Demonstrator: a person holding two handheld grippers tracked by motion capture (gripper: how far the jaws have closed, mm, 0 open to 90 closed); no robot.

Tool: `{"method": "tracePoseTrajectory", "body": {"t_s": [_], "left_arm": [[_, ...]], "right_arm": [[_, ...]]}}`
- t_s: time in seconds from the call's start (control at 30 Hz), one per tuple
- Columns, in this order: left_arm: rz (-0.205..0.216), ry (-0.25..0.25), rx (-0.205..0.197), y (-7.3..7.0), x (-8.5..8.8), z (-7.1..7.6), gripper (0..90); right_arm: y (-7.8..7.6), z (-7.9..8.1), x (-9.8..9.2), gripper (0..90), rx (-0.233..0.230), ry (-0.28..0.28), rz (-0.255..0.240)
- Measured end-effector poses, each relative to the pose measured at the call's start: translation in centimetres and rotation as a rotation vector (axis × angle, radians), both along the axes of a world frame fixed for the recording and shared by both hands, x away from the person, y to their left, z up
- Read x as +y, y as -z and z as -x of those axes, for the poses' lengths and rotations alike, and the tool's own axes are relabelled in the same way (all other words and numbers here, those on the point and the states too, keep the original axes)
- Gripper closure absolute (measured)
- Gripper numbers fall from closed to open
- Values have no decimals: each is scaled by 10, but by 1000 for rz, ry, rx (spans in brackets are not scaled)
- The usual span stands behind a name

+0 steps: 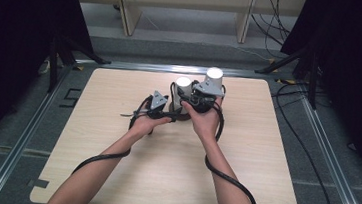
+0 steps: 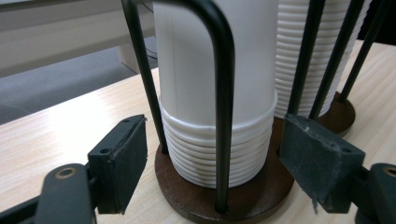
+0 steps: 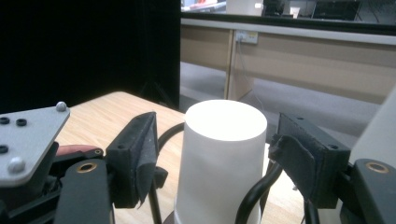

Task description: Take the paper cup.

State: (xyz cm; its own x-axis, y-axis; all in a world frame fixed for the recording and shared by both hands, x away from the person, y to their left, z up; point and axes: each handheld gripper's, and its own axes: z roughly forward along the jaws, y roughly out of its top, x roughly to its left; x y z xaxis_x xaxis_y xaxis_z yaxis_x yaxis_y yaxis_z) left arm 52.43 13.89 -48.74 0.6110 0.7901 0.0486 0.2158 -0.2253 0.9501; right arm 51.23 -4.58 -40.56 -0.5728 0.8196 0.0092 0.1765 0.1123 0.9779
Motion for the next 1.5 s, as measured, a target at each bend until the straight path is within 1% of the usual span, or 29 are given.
{"method": "tracePoseTrajectory", "body": {"t_s": [0.03, 0.1, 0.17, 0.2, 0.23, 0.27, 0.33, 0.37, 0.43, 0.47, 0.57, 0.6, 0.67, 0.7, 0.73, 0.77, 0.8, 0.87, 0.93, 0.97, 1.0, 1.07, 1.1, 1.13, 1.17, 1.23, 1.3, 1.43, 1.5], "left_arm": [[5, -1, 1, 1, -1, -1, 230], [-5, -1, 7, 1, -2, -3, 233], [0, -6, 7, 2, -5, -5, 234], [-1, -7, 5, 3, -6, -7, 237], [0, -10, 8, 3, -6, -8, 237], [-1, -8, 12, 3, -7, -9, 238], [-3, -4, 12, 4, -8, -10, 235], [-5, 1, 10, 4, -8, -11, 233], [-6, -2, 16, 4, -9, -11, 230], [-6, -4, 20, 5, -9, -11, 228], [-2, -1, 23, 5, -10, -13, 223], [-4, 1, 22, 5, -10, -13, 224], [-1, 4, 22, 4, -11, -13, 228], [-5, 6, 22, 4, -12, -13, 228], [-10, 7, 21, 4, -12, -13, 229], [-4, 10, 19, 4, -13, -14, 233], [-1, 10, 19, 5, -13, -14, 235], [-7, 4, 20, 5, -13, -14, 237], [-8, 6, 20, 5, -13, -15, 237], [-5, 6, 22, 5, -13, -15, 237], [-10, 4, 22, 5, -13, -15, 236], [-14, 5, 20, 5, -13, -15, 238], [-38, 11, 22, 4, -12, -15, 238], [-31, 11, 22, 4, -12, -15, 239], [-28, 12, 24, 4, -12, -15, 240], [-21, 10, 25, 4, -12, -15, 243], [-22, 9, 25, 4, -13, -15, 244], [-25, 11, 23, 4, -13, -15, 245], [-30, 10, 23, 4, -13, -15, 245]], "right_arm": [[1, -4, 1, 311, -19, -3, 13], [1, -7, 3, 312, -5, 7, 20], [2, -12, 5, 313, -7, 2, 25], [2, -15, 6, 313, -10, 22, 43], [2, -15, 6, 313, -10, 22, 43], [3, -16, 7, 313, -6, 25, 39], [3, -17, 9, 313, 31, 20, 37], [3, -19, 9, 313, 5, 14, 40], [3, -21, 9, 313, -8, 22, 61], [4, -22, 11, 313, 8, 21, 39], [5, -25, 12, 313, -1, 31, 61], [6, -25, 13, 313, 18, 25, 51], [7, -28, 14, 314, 26, 34, 48], [7, -28, 14, 314, 26, 34, 48], [7, -29, 14, 314, 15, 32, 66], [7, -29, 15, 317, 36, 35, 62], [7, -30, 16, 318, 21, 35, 56], [7, -31, 17, 319, 8, 32, 74], [8, -32, 18, 323, 19, 37, 87], [9, -32, 20, 325, 33, 45, 72], [9, -32, 20, 328, 47, 48, 76], [11, -33, 22, 332, 35, 56, 54], [11, -35, 21, 332, 15, 57, 84], [11, -35, 22, 332, 26, 54, 78], [11, -35, 22, 332, 21, 60, 90], [12, -36, 24, 333, 30, 66, 69], [11, -35, 25, 335, 39, 81, 73], [11, -35, 24, 343, 32, 78, 76], [11, -33, 24, 346, 42, 76, 68]]}}
